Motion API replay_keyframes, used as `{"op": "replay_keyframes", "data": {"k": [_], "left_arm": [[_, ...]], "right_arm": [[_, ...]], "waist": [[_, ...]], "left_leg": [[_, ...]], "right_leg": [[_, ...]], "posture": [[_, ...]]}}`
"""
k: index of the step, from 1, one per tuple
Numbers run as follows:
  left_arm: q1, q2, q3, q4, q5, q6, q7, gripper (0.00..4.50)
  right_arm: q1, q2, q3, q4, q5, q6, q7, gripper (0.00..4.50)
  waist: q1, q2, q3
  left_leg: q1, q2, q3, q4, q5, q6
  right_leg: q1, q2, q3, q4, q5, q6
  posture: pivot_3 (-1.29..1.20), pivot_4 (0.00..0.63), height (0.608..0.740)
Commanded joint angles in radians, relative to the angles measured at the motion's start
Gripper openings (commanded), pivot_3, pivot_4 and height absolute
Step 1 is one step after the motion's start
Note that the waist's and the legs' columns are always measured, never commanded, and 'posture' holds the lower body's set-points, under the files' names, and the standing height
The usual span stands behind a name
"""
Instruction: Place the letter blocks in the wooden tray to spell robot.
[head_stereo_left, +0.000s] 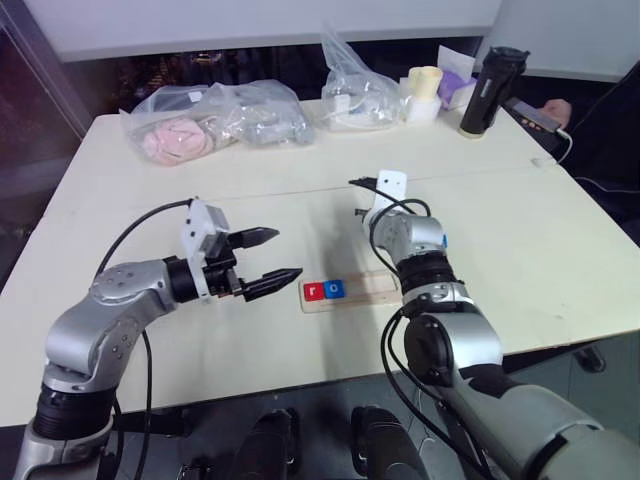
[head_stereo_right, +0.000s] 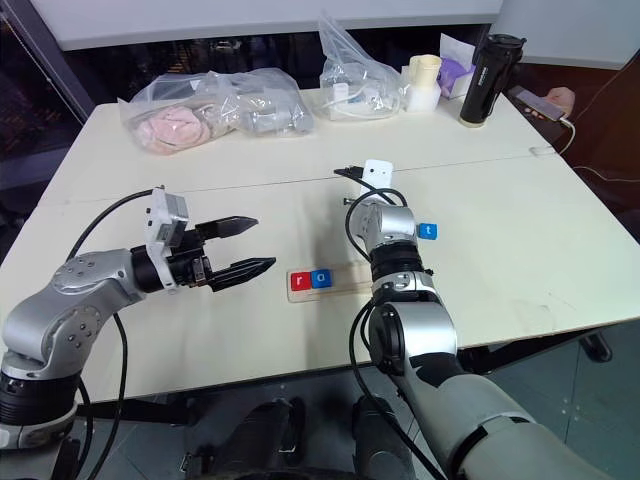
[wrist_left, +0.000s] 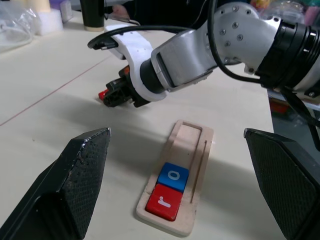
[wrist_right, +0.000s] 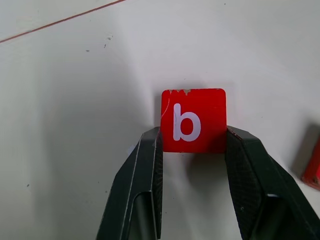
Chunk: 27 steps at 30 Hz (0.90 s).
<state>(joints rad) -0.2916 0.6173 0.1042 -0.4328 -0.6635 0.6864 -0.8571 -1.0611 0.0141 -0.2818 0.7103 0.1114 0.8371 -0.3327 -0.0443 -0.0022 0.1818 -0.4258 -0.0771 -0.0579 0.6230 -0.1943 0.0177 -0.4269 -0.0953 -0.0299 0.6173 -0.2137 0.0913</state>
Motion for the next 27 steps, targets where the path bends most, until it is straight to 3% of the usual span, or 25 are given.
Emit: {"op": "replay_keyframes", "data": {"k": [1, 7, 13, 17, 20, 27], "left_arm": [[-0.011, 0.009, -0.007, -0.014, -0.019, -0.019, -0.026, 4.5], [0.026, 0.047, -0.052, -0.016, -0.012, -0.043, -0.128, 4.5], [0.024, 0.087, -0.063, 0.012, -0.005, -0.068, -0.199, 4.5], [0.022, 0.087, -0.074, 0.029, 0.003, -0.087, -0.21, 4.5], [0.021, 0.084, -0.079, 0.033, 0.001, -0.089, -0.207, 4.5], [0.033, 0.084, -0.077, 0.018, 0.001, -0.082, -0.19, 4.5]], "right_arm": [[0.047, -0.052, 0.052, -0.249, 0.026, 0.196, 0.082, 1.12], [0.244, -0.267, 0.059, -0.866, 0.157, 0.718, 0.267, 1.12], [0.519, -0.465, 0.019, -1.2, 0.309, 0.777, 0.326, 1.12], [0.671, -0.46, -0.026, -1.318, 0.406, 0.777, 0.277, 1.12], [0.749, -0.371, -0.078, -1.342, 0.431, 0.777, 0.19, 1.12], [0.79, -0.325, -0.093, -1.328, 0.505, 0.777, 0.093, 1.12]], "waist": [[0.004, 0.0, 0.0], [0.029, 0.002, 0.001], [0.034, 0.002, 0.001], [0.026, 0.002, 0.002], [0.032, 0.002, 0.001], [0.034, 0.002, 0.002]], "left_leg": [[0.0, 0.0, 0.0, 0.0, 0.0, 0.0], [-0.002, -0.001, 0.001, -0.003, 0.0, 0.0], [-0.002, 0.001, 0.001, -0.005, 0.0, 0.0], [-0.002, 0.002, 0.001, -0.005, 0.0, 0.0], [-0.002, 0.003, 0.001, -0.006, 0.0, 0.0], [-0.002, 0.003, 0.001, -0.006, -0.001, -0.001]], "right_leg": [[0.0, 0.0, 0.0, 0.0, 0.0, 0.0], [-0.002, -0.001, 0.0, -0.003, 0.0, 0.0], [-0.001, -0.004, -0.001, -0.005, -0.005, -0.004], [-0.002, -0.004, 0.0, -0.005, -0.007, -0.001], [-0.002, -0.004, 0.0, -0.005, -0.007, -0.001], [-0.001, -0.004, -0.001, -0.007, -0.007, -0.001]], "posture": [[0.0, 0.15, 0.738], [0.0, 0.15, 0.738], [0.0, 0.15, 0.738], [0.0, 0.15, 0.738], [0.0, 0.15, 0.738], [0.0, 0.15, 0.738]]}}
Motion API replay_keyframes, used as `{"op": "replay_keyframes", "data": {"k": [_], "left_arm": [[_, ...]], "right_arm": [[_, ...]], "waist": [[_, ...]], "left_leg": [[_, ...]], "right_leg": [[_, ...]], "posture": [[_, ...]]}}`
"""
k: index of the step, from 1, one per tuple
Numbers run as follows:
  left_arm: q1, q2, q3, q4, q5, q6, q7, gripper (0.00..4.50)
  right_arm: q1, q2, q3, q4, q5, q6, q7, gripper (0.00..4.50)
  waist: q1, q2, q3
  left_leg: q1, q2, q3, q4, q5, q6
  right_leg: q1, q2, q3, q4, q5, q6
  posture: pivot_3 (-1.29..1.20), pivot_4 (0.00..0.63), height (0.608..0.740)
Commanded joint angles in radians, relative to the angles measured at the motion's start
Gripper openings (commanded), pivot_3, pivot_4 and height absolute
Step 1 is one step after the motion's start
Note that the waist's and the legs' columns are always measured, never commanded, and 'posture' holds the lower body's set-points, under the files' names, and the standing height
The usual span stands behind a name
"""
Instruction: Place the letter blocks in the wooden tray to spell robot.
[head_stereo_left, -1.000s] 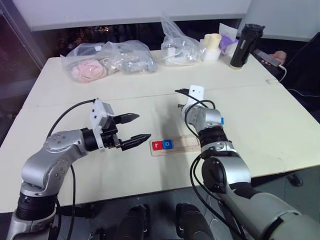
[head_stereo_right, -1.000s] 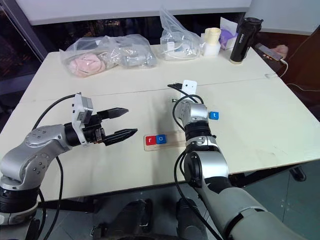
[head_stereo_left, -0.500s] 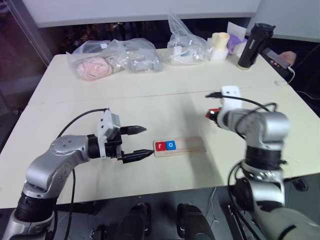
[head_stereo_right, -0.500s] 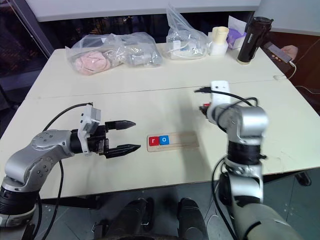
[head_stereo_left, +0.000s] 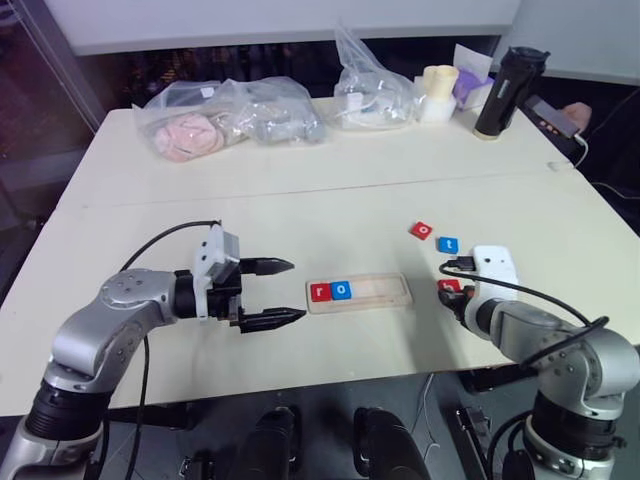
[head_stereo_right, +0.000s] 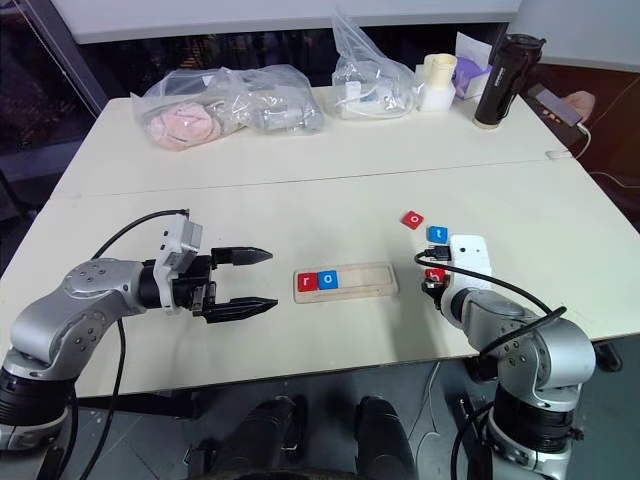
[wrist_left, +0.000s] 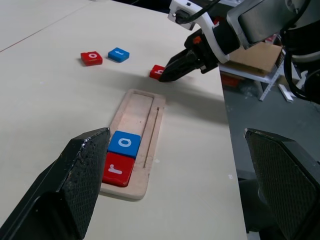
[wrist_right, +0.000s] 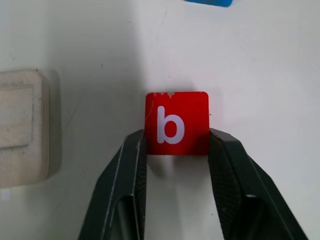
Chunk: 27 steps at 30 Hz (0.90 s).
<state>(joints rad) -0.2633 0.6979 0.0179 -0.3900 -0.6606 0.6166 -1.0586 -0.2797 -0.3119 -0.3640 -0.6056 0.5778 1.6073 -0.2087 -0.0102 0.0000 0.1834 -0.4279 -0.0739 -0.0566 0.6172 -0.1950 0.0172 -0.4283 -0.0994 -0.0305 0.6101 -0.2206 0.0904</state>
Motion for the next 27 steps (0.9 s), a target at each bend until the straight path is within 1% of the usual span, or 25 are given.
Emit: {"op": "replay_keyframes", "data": {"k": [1, 3, 4, 5, 6, 7, 8, 9, 10, 12, 15, 17, 18, 20, 23, 27], "left_arm": [[0.007, 0.004, 0.011, -0.025, -0.002, -0.011, 0.015, 4.5], [0.008, 0.005, 0.011, -0.024, 0.0, -0.012, 0.019, 4.5], [0.008, 0.004, 0.013, -0.024, -0.002, -0.012, 0.023, 4.5], [0.008, 0.004, 0.014, -0.025, -0.003, -0.012, 0.027, 4.5], [0.008, 0.003, 0.014, -0.025, -0.003, -0.013, 0.028, 4.5], [0.009, 0.003, 0.013, -0.023, -0.001, -0.016, 0.029, 4.5], [0.01, 0.003, 0.012, -0.021, 0.001, -0.018, 0.028, 4.5], [0.011, 0.003, 0.011, -0.021, 0.002, -0.021, 0.029, 4.5], [0.011, 0.002, 0.011, -0.018, 0.003, -0.024, 0.028, 4.5], [0.013, 0.001, 0.01, -0.013, 0.005, -0.031, 0.025, 4.5], [0.014, 0.002, 0.006, -0.007, 0.01, -0.043, 0.019, 4.5], [0.013, 0.003, 0.001, -0.006, 0.015, -0.047, 0.014, 4.5], [0.013, 0.004, 0.0, -0.006, 0.016, -0.048, 0.012, 4.5], [0.009, 0.005, -0.003, -0.004, 0.021, -0.054, 0.002, 4.5], [0.002, 0.005, -0.006, 0.003, 0.023, -0.058, -0.001, 4.5], [-0.008, 0.004, -0.01, 0.002, 0.025, -0.054, 0.003, 4.5]], "right_arm": [[0.008, -0.007, -0.008, -0.008, 0.051, 0.007, -0.036, 1.12], [0.005, -0.046, 0.005, 0.004, 0.078, 0.007, -0.034, 2.15], [-0.003, -0.09, 0.018, 0.01, 0.086, 0.007, -0.018, 2.55], [-0.012, -0.138, 0.033, 0.015, 0.098, 0.007, 0.007, 3.09], [-0.031, -0.206, 0.058, 0.019, 0.128, 0.007, 0.072, 3.54], [-0.059, -0.297, 0.092, 0.016, 0.169, 0.007, 0.182, 4.12], [-0.079, -0.359, 0.115, 0.014, 0.198, 0.006, 0.261, 4.42], [-0.087, -0.417, 0.134, 0.016, 0.22, -0.009, 0.332, 4.42], [-0.079, -0.514, 0.172, 0.019, 0.213, -0.087, 0.437, 4.42], [-0.03, -0.691, 0.243, 0.054, 0.138, -0.311, 0.649, 4.42], [0.047, -0.831, 0.319, 0.124, 0.004, -0.619, 0.863, 4.42], [0.108, -0.912, 0.393, 0.237, -0.153, -0.951, 1.043, 4.42], [0.122, -0.934, 0.421, 0.288, -0.212, -1.067, 1.1, 4.42], [0.062, -0.91, 0.478, 0.428, -0.295, -1.21, 1.157, 4.42], [-0.039, -0.843, 0.519, 0.586, -0.336, -1.306, 1.243, 4.42], [-0.098, -0.797, 0.546, 0.715, -0.399, -1.408, 1.321, 4.42]], "waist": [[0.0, 0.0, 0.0], [0.0, 0.0, 0.0], [0.0, 0.0, 0.0], [0.001, 0.0, 0.0], [0.001, 0.001, 0.0], [0.0, 0.001, 0.001], [0.0, 0.002, 0.002], [-0.002, 0.001, 0.003], [-0.002, 0.0, 0.003], [0.001, -0.001, 0.003], [0.003, -0.001, 0.003], [0.003, -0.001, 0.004], [0.003, -0.002, 0.004], [0.002, -0.002, 0.004], [-0.004, -0.003, 0.005], [0.006, -0.003, 0.005]], "left_leg": [[0.0, 0.0, 0.0, 0.0, 0.0, 0.0], [0.0, 0.0, 0.0, 0.0, 0.0, 0.0], [0.0, 0.0, 0.0, -0.001, 0.0, 0.0], [0.0, 0.0, 0.0, -0.001, 0.0, 0.0], [0.0, 0.0, 0.0, -0.001, 0.0, 0.0], [-0.001, 0.0, 0.0, -0.001, 0.0, 0.0], [-0.001, 0.0, 0.001, 0.0, 0.0, 0.0], [-0.002, 0.0, 0.002, 0.0, 0.0, 0.0], [-0.001, 0.0, 0.002, 0.0, 0.0, 0.001], [-0.001, 0.001, 0.001, -0.001, 0.0, 0.001], [-0.002, 0.002, 0.001, -0.003, -0.001, 0.002], [-0.003, 0.001, 0.002, -0.003, -0.001, 0.003], [-0.003, 0.001, 0.003, -0.003, -0.002, 0.003], [-0.003, 0.0, 0.004, -0.002, -0.002, 0.004], [-0.003, 0.0, 0.006, -0.001, -0.003, 0.004], [-0.003, 0.002, 0.006, -0.001, -0.002, 0.004]], "right_leg": [[0.0, 0.0, 0.0, 0.0, 0.0, 0.0], [0.0, 0.0, 0.0, 0.0, 0.0, 0.0], [0.0, 0.0, 0.0, 0.0, 0.0, 0.0], [0.0, 0.0, 0.0, 0.0, 0.0, 0.0], [0.0, 0.0, 0.0, -0.001, 0.0, 0.0], [0.0, -0.001, 0.0, -0.001, 0.0, 0.0], [0.0, -0.001, 0.0, -0.002, 0.0, 0.0], [0.0, -0.001, 0.0, -0.002, 0.0, 0.0], [0.0, -0.001, -0.001, -0.002, 0.0, 0.001], [0.0, -0.001, -0.002, -0.003, -0.001, 0.001], [0.002, 0.001, -0.004, -0.01, 0.0, 0.001], [0.003, 0.0, -0.004, -0.012, 0.0, 0.001], [0.004, 0.0, -0.004, -0.014, 0.0, 0.001], [0.004, -0.002, -0.003, -0.015, 0.001, 0.001], [0.002, -0.003, -0.003, -0.014, 0.006, -0.001], [0.002, -0.002, -0.004, -0.012, 0.006, -0.001]], "posture": [[0.0, 0.15, 0.738], [0.0, 0.15, 0.738], [0.0, 0.15, 0.738], [0.0, 0.15, 0.738], [0.0, 0.15, 0.738], [0.0, 0.15, 0.738], [0.0, 0.15, 0.738], [0.0, 0.15, 0.738], [0.0, 0.15, 0.738], [0.0, 0.15, 0.738], [0.0, 0.15, 0.738], [0.0, 0.15, 0.738], [0.0, 0.15, 0.738], [0.0, 0.15, 0.738], [0.0, 0.15, 0.738], [0.0, 0.15, 0.738]]}}
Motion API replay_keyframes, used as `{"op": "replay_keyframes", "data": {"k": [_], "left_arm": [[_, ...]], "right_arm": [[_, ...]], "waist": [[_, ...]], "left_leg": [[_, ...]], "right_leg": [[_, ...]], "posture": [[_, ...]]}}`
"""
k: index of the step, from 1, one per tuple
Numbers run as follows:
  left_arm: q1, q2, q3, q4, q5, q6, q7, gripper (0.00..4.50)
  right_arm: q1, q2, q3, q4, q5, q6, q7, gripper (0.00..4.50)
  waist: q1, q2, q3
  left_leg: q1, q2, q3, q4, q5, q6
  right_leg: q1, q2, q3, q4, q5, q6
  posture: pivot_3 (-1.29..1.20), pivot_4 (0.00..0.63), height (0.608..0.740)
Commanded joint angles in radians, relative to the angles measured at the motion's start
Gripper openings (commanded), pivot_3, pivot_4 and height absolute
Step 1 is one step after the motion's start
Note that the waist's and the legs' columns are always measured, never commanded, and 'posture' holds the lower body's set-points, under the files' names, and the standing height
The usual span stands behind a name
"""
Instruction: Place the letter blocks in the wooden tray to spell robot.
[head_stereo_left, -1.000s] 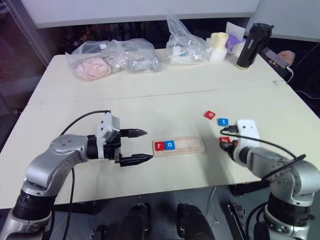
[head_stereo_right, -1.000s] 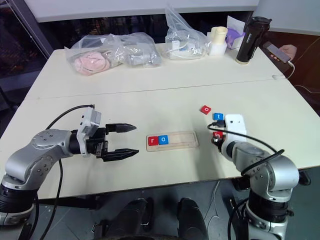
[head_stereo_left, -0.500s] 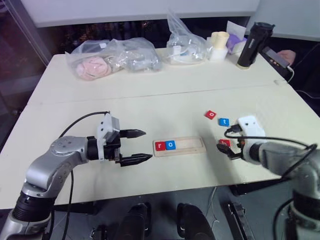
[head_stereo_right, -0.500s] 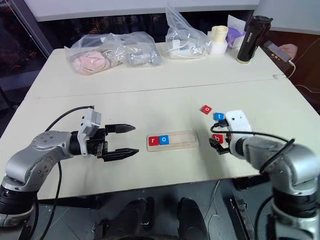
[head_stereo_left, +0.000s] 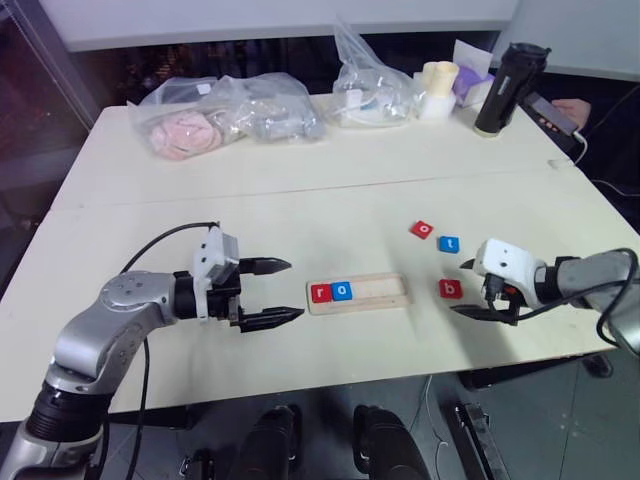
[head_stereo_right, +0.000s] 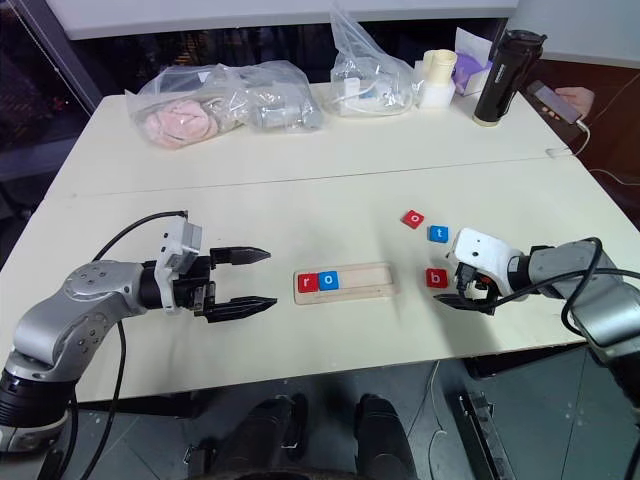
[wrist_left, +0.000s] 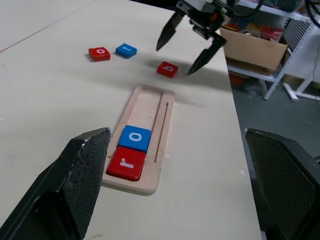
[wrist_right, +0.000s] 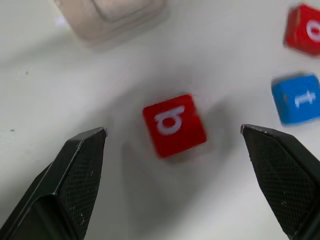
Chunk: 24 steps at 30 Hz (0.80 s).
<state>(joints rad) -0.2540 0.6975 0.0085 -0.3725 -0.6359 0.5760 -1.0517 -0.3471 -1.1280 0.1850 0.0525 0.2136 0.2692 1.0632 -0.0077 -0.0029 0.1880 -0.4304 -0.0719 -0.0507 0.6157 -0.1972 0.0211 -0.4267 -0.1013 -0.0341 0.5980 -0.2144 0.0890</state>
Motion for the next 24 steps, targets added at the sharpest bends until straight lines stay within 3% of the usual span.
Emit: {"op": "replay_keyframes", "data": {"k": [1, 9, 12, 16, 17, 24], "left_arm": [[-0.017, 0.005, 0.0, -0.018, 0.001, -0.013, -0.003, 4.5], [0.014, 0.017, 0.019, -0.039, -0.004, -0.016, 0.0, 4.5], [-0.006, 0.02, 0.018, -0.042, -0.01, 0.001, 0.011, 4.5], [-0.027, 0.016, 0.013, -0.054, -0.018, 0.022, 0.031, 4.5], [-0.029, 0.014, 0.012, -0.057, -0.019, 0.026, 0.036, 4.5], [-0.039, 0.013, 0.009, -0.069, -0.031, 0.047, 0.048, 4.5]], "right_arm": [[-0.047, 0.034, -0.001, 0.086, -0.037, -0.079, 0.072, 4.42], [-0.096, 0.1, 0.0, 0.224, -0.087, -0.122, 0.156, 4.42], [-0.1, 0.102, 0.004, 0.251, -0.111, -0.14, 0.175, 3.5], [-0.098, 0.095, -0.004, 0.264, -0.12, -0.151, 0.197, 1.45], [-0.099, 0.094, -0.006, 0.263, -0.122, -0.153, 0.2, 1.12], [-0.166, 0.122, -0.013, 0.129, -0.125, -0.156, 0.199, 1.13]], "waist": [[0.006, 0.0, 0.0], [0.02, 0.0, 0.0], [0.022, 0.0, 0.0], [0.021, 0.0, 0.0], [0.021, 0.0, 0.0], [0.018, 0.0, 0.0]], "left_leg": [[0.0, 0.0, 0.0, 0.0, 0.0, 0.0], [0.0, -0.001, 0.001, 0.001, 0.0, 0.0], [0.001, 0.0, 0.001, 0.001, 0.0, 0.0], [0.002, 0.0, 0.001, 0.004, 0.0, -0.001], [0.002, 0.0, 0.001, 0.004, 0.0, -0.001], [0.002, -0.001, 0.001, 0.005, 0.0, 0.0]], "right_leg": [[0.0, 0.0, 0.0, 0.0, 0.0, 0.0], [0.0, 0.0, 0.001, 0.0, 0.0, 0.0], [0.001, 0.0, 0.001, 0.0, 0.001, -0.001], [0.003, 0.0, 0.001, 0.001, 0.001, -0.001], [0.003, 0.0, 0.001, 0.001, 0.001, -0.001], [0.002, 0.0, 0.001, 0.003, 0.001, 0.0]], "posture": [[0.0, 0.15, 0.738], [0.0, 0.15, 0.738], [0.0, 0.15, 0.738], [0.0, 0.15, 0.738], [0.0, 0.15, 0.738], [0.0, 0.15, 0.738]]}}
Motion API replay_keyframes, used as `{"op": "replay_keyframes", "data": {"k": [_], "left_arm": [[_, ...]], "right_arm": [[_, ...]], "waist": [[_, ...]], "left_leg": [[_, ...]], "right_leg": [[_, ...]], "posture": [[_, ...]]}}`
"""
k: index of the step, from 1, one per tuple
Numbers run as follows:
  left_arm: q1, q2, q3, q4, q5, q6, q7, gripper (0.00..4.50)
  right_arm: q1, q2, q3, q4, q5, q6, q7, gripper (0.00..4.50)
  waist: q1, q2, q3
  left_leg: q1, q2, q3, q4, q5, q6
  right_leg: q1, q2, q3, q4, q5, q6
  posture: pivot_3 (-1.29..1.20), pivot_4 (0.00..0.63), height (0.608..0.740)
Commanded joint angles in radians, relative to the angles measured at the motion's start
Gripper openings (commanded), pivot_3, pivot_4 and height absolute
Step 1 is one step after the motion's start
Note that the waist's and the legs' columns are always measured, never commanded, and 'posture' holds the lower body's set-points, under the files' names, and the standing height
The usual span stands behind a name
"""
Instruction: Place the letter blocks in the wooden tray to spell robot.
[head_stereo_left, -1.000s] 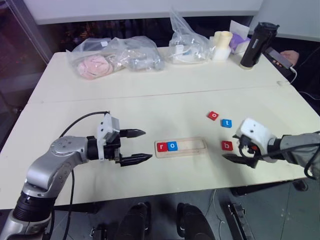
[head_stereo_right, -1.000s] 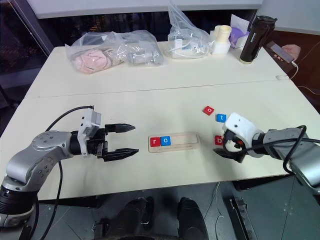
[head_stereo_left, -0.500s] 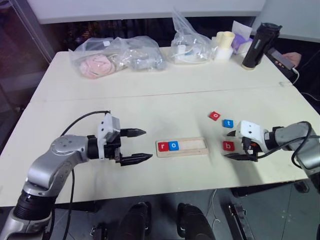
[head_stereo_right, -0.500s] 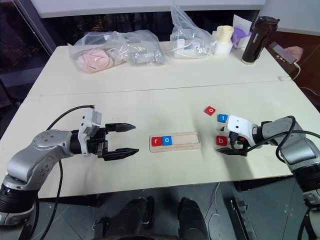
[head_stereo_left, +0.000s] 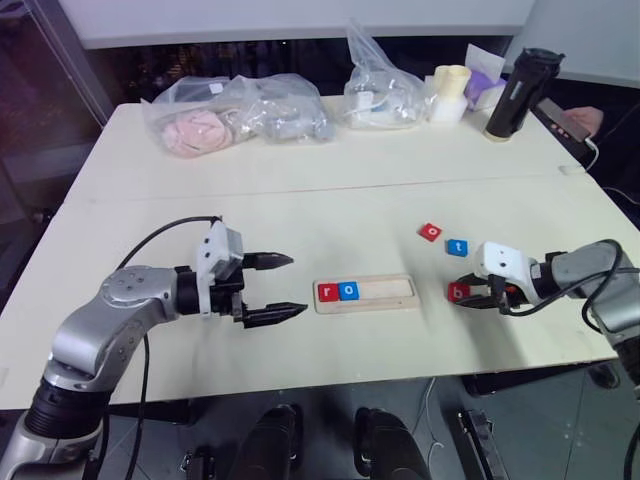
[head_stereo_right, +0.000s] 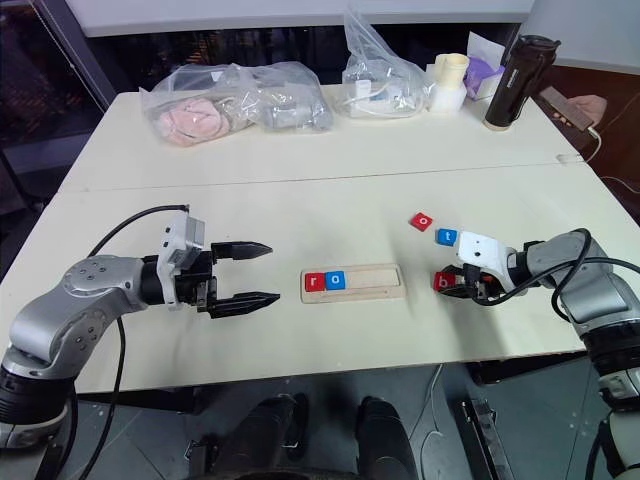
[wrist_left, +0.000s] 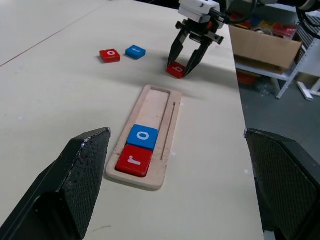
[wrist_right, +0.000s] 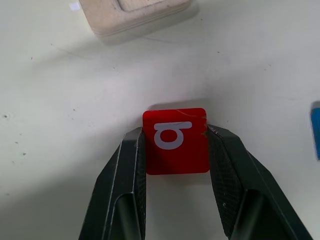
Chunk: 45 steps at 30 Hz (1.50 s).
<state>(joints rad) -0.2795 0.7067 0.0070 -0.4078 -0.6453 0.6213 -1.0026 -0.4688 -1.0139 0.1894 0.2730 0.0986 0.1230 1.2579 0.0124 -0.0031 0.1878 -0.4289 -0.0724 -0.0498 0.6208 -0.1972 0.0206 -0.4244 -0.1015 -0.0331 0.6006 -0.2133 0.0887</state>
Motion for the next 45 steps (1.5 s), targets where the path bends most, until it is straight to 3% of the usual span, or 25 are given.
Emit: {"op": "replay_keyframes", "data": {"k": [1, 6, 16, 45], "left_arm": [[-0.014, 0.005, 0.011, -0.036, -0.024, 0.003, -0.002, 4.5], [0.001, 0.025, 0.013, -0.043, -0.032, 0.0, -0.028, 4.5], [0.043, 0.046, 0.027, -0.062, -0.029, -0.023, -0.051, 4.5], [0.107, 0.032, 0.032, -0.038, -0.008, -0.091, -0.033, 4.5]], "right_arm": [[-0.055, 0.011, -0.008, -0.131, -0.015, -0.015, 0.014, 1.13], [-0.13, 0.089, 0.05, -0.283, 0.002, 0.055, 0.065, 1.13], [-0.214, 0.252, 0.17, -0.242, -0.08, 0.068, 0.063, 1.13], [-0.248, 0.337, 0.186, -0.098, -0.141, 0.016, 0.055, 1.13]], "waist": [[-0.003, 0.0, 0.0], [-0.002, 0.0, 0.0], [0.001, 0.0, 0.0], [-0.001, 0.0, 0.0]], "left_leg": [[0.0, 0.0, 0.0, 0.0, 0.0, 0.0], [0.0, 0.001, 0.0, 0.0, 0.0, 0.0], [-0.001, -0.001, 0.0, 0.002, 0.0, 0.0], [0.0, 0.0, 0.0, 0.008, 0.0, -0.001]], "right_leg": [[-0.001, 0.0, 0.0, 0.001, 0.0, 0.0], [-0.002, 0.001, 0.001, 0.002, 0.0, 0.0], [-0.001, 0.0, 0.0, 0.002, 0.0, 0.0], [-0.003, 0.001, 0.001, 0.012, 0.0, 0.0]], "posture": [[0.0, 0.15, 0.738], [0.0, 0.15, 0.738], [0.0, 0.15, 0.738], [0.0, 0.15, 0.738]]}}
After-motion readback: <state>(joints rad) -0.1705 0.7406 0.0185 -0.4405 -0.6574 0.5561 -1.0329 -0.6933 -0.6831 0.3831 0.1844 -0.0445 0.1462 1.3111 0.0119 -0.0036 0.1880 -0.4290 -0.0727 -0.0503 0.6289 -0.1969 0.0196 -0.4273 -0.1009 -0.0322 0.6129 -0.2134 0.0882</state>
